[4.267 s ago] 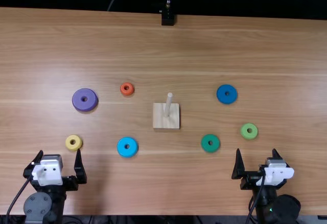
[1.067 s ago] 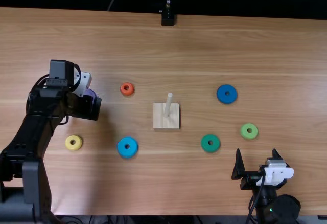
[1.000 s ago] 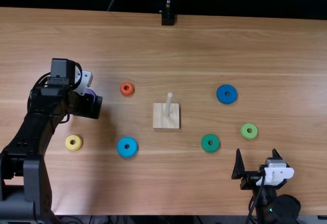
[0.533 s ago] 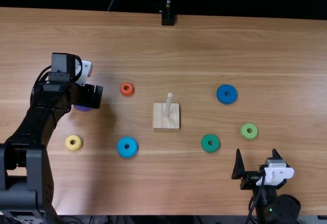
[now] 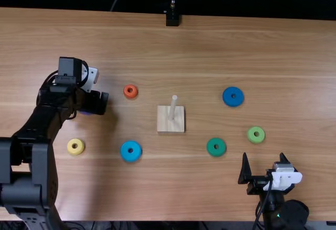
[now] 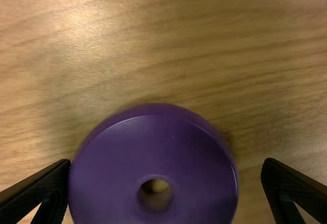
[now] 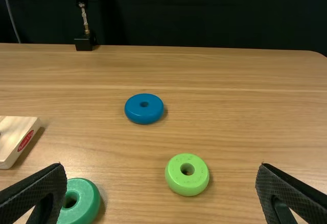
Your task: Build the Hanoi tower: stack the rings onto the peg from bottom to top in this color order: purple, dark blue, light blue, dark green, light green, yellow, orange.
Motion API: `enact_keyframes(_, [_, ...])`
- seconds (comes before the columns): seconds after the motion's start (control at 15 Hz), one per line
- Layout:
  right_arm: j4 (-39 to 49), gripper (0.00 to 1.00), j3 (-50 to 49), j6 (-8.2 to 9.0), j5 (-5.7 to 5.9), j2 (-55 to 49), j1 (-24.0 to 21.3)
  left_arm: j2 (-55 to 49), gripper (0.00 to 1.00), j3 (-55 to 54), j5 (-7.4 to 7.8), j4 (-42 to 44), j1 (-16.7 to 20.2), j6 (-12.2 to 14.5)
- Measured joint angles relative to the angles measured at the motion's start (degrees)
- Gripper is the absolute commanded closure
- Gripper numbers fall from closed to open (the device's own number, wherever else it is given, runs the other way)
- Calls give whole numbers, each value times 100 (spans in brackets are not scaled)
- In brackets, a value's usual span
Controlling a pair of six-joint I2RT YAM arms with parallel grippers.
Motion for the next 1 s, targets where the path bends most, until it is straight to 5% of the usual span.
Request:
enact_keyframes(0.53, [2, 0, 2, 2, 0, 0, 0, 85, 0, 39, -15, -35, 4, 22])
enact_keyframes(0.73, [0, 0, 2, 2, 4, 0, 0, 85, 92, 37, -20, -50, 4, 24])
enact_keyframes(0.8, [0, 0, 2, 0, 2, 0, -2, 85, 100, 37, -17, -55, 4, 22])
enact_keyframes(1.0, [0, 0, 2, 4, 2, 0, -2, 83, 100, 37, -17, -57, 4, 22])
